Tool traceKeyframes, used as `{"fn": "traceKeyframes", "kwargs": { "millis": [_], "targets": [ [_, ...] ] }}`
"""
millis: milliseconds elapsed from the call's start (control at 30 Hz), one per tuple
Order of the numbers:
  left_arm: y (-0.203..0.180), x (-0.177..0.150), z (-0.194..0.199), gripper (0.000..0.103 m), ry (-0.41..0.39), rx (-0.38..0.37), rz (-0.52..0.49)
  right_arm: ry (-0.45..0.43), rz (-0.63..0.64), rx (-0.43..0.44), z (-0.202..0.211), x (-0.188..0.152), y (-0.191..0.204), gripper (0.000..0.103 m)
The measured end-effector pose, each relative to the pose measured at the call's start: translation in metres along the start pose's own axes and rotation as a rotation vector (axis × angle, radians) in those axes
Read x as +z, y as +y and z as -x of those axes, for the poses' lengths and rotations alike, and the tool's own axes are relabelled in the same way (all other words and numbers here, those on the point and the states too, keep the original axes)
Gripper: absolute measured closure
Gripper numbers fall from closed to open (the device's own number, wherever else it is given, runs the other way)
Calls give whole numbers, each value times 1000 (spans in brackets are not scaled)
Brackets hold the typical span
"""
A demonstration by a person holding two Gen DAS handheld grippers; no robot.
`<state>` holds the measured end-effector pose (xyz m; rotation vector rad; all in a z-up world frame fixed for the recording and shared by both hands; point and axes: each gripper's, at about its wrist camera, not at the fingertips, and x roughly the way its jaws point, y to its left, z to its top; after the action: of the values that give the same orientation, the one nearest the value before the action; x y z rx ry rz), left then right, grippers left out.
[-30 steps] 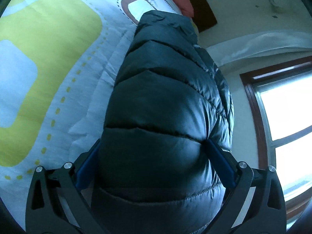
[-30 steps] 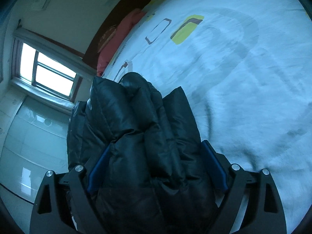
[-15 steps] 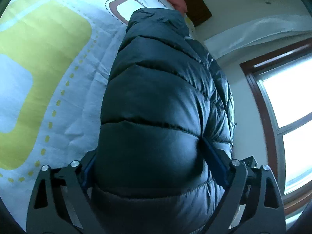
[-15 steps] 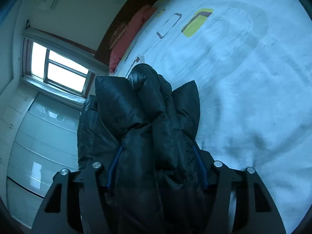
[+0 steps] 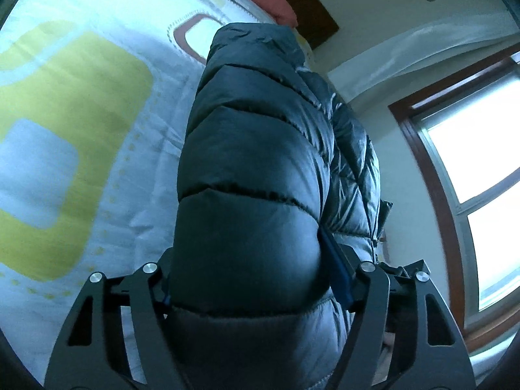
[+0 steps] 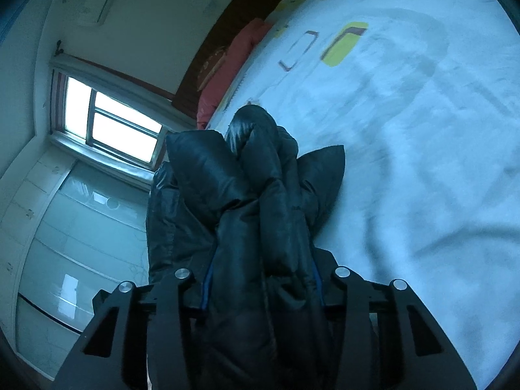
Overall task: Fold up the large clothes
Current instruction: 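Carry the folded black jacket with both tools toward the pillow end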
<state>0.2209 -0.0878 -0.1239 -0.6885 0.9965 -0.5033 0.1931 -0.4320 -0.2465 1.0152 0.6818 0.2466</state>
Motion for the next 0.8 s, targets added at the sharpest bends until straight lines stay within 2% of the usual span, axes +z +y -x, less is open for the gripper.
{"fn": "traceKeyframes", "kwargs": {
  "millis": [133, 400, 567, 633, 800],
  "targets": [
    [9, 15, 30, 35, -46, 17, -12, 28, 7, 53, -25, -7, 22, 60],
    [40, 75, 83, 36, -131, 79, -25, 99, -1, 150, -99, -11, 69, 61],
    [83, 93, 74, 36, -97, 128, 44, 163, -43, 95, -142, -21, 61, 61],
    [105, 92, 62, 34, -76, 135, 87, 173, -77, 121, -145, -23, 53, 61],
    [111, 92, 57, 30, -77, 143, 60, 196, -28, 90, -143, -23, 58, 60]
  ]
}}
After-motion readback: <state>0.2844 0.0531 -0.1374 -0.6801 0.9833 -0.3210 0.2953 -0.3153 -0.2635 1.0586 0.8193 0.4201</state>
